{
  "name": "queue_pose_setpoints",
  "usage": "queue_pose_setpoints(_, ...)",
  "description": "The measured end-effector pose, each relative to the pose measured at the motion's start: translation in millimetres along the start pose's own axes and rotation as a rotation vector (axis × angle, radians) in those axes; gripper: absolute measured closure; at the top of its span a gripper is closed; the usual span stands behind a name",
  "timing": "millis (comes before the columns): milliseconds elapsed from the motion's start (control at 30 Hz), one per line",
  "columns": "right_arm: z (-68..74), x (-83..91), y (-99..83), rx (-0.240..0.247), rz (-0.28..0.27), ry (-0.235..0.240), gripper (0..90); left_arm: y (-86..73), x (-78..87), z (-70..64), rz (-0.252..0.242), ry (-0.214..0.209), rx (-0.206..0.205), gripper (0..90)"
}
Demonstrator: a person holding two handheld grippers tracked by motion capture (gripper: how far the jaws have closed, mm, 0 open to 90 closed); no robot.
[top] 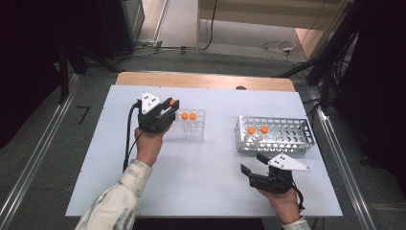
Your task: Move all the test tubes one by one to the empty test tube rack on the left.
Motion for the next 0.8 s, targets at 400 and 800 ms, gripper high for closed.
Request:
queue_pose_setpoints(400, -1.3, 0.6, -0.6, -0.003, 0.001, -0.004, 24.8, -20.2, -5.8, -2.1, 0.051, 0.003, -0.019, 69.2)
queue_pose_setpoints(800, -0.6, -0.1, -1.7, -0.003, 0.005, -0.004, 24.8, -28.3, -6.7, -3.3, 0.065, -0.005, -0.007, 56.4)
Point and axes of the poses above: each handheld gripper's, and its own axes: x roughly backward along the jaws, y roughly out of its top, z roughly to its left, the point moved 6 cm from there along -x, roughly forward along the jaws, and after that the axes turned 11 degrees about -z, right-handed, at the moved point
